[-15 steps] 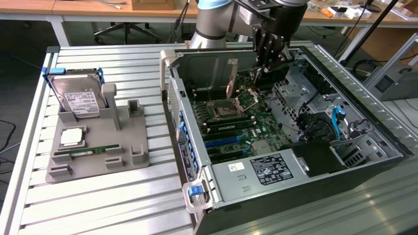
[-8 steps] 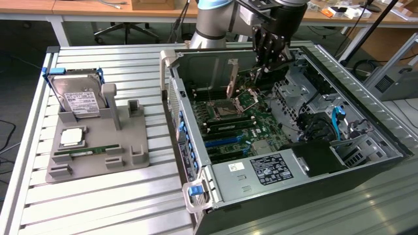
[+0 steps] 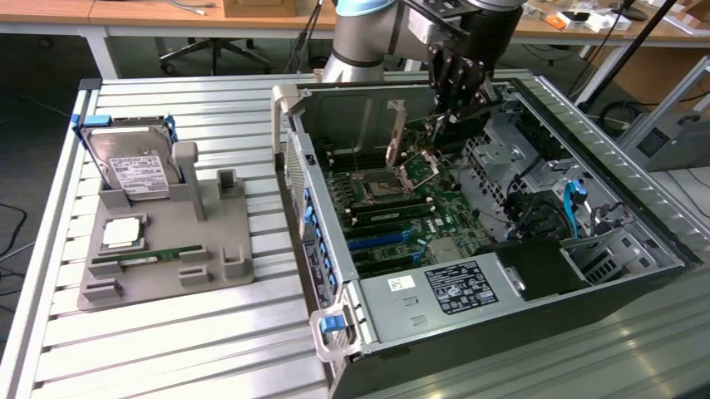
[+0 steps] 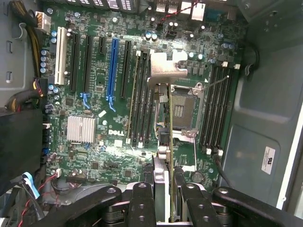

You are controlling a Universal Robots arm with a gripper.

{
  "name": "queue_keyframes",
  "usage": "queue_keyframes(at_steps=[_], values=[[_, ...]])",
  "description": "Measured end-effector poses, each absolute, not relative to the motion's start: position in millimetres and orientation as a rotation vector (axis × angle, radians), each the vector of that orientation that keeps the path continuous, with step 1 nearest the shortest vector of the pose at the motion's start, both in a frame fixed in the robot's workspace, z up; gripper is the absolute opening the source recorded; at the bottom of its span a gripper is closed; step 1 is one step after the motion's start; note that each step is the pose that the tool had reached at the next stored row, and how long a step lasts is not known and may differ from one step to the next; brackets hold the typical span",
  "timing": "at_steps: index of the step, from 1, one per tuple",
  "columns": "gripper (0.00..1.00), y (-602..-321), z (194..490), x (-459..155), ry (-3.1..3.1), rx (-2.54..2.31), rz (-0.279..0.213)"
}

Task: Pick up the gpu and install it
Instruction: 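Insert the gpu into the slot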

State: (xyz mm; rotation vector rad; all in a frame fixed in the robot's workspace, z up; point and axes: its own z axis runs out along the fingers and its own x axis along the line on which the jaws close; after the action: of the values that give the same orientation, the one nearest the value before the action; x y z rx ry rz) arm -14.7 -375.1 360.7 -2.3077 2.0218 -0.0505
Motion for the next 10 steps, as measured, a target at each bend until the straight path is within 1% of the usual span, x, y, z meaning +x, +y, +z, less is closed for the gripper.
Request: queue_keyframes(at_steps=[10], values=[[0.27,-375.1,356.4,-14.7,2.148,-2.194,-0.057]])
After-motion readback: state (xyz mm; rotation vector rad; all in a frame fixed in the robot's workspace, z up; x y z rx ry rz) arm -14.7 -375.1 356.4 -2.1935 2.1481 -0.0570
